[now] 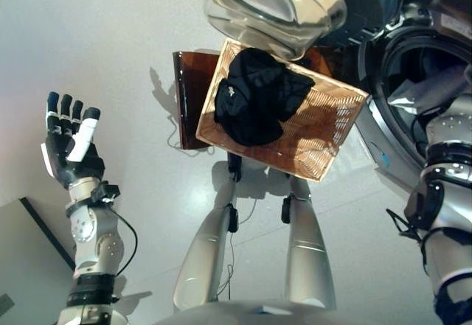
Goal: Pick up the clothes and place them into the washing machine
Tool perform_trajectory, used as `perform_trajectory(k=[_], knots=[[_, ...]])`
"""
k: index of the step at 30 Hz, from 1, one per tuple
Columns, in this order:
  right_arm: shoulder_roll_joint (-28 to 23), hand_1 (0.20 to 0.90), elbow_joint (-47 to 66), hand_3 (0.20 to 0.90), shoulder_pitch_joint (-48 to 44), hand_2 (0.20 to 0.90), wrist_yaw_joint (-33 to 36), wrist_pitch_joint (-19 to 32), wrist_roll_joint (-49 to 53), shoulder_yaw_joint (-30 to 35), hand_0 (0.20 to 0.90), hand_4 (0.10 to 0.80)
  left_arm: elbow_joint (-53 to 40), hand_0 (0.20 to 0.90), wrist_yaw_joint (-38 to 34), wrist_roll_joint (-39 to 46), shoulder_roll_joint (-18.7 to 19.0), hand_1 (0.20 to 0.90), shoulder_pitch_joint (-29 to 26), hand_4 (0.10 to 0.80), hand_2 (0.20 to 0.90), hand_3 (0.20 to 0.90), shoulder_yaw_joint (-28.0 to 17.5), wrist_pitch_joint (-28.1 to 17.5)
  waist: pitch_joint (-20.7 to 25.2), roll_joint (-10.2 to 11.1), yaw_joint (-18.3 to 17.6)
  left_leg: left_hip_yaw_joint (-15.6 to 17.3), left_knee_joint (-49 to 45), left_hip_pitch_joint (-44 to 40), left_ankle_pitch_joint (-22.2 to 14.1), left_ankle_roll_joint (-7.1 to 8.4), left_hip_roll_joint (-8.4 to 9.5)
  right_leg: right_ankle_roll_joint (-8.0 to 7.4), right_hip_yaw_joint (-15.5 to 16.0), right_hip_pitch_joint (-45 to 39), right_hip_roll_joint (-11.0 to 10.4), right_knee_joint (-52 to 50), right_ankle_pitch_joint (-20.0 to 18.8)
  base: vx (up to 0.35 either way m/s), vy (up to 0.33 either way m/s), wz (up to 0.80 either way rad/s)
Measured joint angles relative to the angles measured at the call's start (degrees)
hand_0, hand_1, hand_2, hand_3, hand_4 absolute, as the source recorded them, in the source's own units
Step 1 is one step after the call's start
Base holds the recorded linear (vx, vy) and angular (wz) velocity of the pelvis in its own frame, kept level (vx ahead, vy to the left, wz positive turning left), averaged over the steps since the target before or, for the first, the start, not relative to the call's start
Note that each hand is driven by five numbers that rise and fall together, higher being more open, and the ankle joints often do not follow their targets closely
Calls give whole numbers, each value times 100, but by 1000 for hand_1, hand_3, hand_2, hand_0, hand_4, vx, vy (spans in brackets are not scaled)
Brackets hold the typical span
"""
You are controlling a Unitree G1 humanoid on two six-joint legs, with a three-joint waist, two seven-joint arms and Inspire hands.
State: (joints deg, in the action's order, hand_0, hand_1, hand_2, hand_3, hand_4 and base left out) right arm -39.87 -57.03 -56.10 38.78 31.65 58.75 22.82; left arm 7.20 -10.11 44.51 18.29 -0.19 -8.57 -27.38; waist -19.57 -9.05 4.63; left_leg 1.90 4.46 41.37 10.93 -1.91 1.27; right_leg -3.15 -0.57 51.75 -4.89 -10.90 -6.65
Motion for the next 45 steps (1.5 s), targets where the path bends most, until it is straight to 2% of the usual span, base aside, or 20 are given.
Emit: perform_trajectory(k=[7,9,13,15,18,20,24,32,36,42,45], knots=[[-2,900,-92,900,5,900,117,-77,-617,-92,900,800,-2,900,16,-1,0,900,1,800,900,900,0,-2,4,-6,-42,1,0,0,0,0,-1,-2,-2,0,2,-2,-2,0,0,0],[-60,900,-209,900,25,900,265,-296,-1090,-292,900,800,-2,900,18,-2,0,900,2,800,900,900,0,-14,4,-6,-53,1,-4,-1,0,0,-2,-2,-2,-2,2,-4,-3,0,0,0],[-115,900,-147,900,83,900,288,-742,-2167,-853,900,800,-11,900,30,-7,0,900,0,800,900,900,2,-44,4,-6,-49,-1,-29,-4,0,0,-4,-2,2,-11,3,-19,-3,-8,-2,0],[-268,900,-7,900,314,900,219,-1142,-3016,-1390,900,800,-27,900,57,-9,0,900,2,800,900,900,0,-53,4,-6,-29,4,-34,-6,1,0,-6,-1,15,-22,3,-26,-3,0,0,0],[-438,900,-53,900,520,900,216,-1652,-4125,-1687,900,800,-28,900,145,-53,0,900,6,800,900,900,-2,-53,4,-5,-9,2,-37,-37,1,0,-1,-1,16,-41,-1,-51,-3,-8,-1,2],[-511,900,247,900,946,900,188,-2052,-5299,-1969,900,800,-26,900,201,-106,-1,900,5,800,900,900,-10,-53,4,-5,-11,-8,-35,-61,2,0,0,0,16,-48,-2,-79,0,-10,0,2],[-418,900,283,900,1295,900,48,-2429,-6289,-2140,900,800,-36,900,320,-164,-6,900,3,800,900,900,-12,-54,4,-5,-14,-2,-33,-79,3,-2,5,-1,5,-51,-6,-96,1,-6,2,1],[-123,900,259,900,1815,900,-27,-2811,-7293,-2293,900,800,-35,900,384,-202,-133,900,5,800,900,900,-35,-53,4,-5,-38,-1,-26,-78,4,-3,14,-2,2,-47,-13,-92,1,0,0,0],[72,900,102,900,1833,900,-75,-2823,-7631,-2344,900,800,-34,900,385,-306,-225,900,5,800,900,900,-35,-53,4,-5,-42,-3,-26,-75,4,-3,14,-2,4,-45,-14,-91,1,0,0,0],[80,900,106,900,1837,900,-144,-2931,-7994,-2531,900,800,-34,900,378,-337,-230,900,5,800,900,900,-42,-53,4,-5,-46,-3,-21,-73,3,-2,15,-2,3,-42,-15,-90,1,0,0,0],[59,900,-162,900,1689,900,-194,-3076,-8320,-2827,900,800,-35,900,389,-339,-233,900,4,800,900,900,-42,-53,4,-4,-51,-4,-21,-69,3,-3,15,-3,5,-37,-17,-91,2,-23,-3,1]])
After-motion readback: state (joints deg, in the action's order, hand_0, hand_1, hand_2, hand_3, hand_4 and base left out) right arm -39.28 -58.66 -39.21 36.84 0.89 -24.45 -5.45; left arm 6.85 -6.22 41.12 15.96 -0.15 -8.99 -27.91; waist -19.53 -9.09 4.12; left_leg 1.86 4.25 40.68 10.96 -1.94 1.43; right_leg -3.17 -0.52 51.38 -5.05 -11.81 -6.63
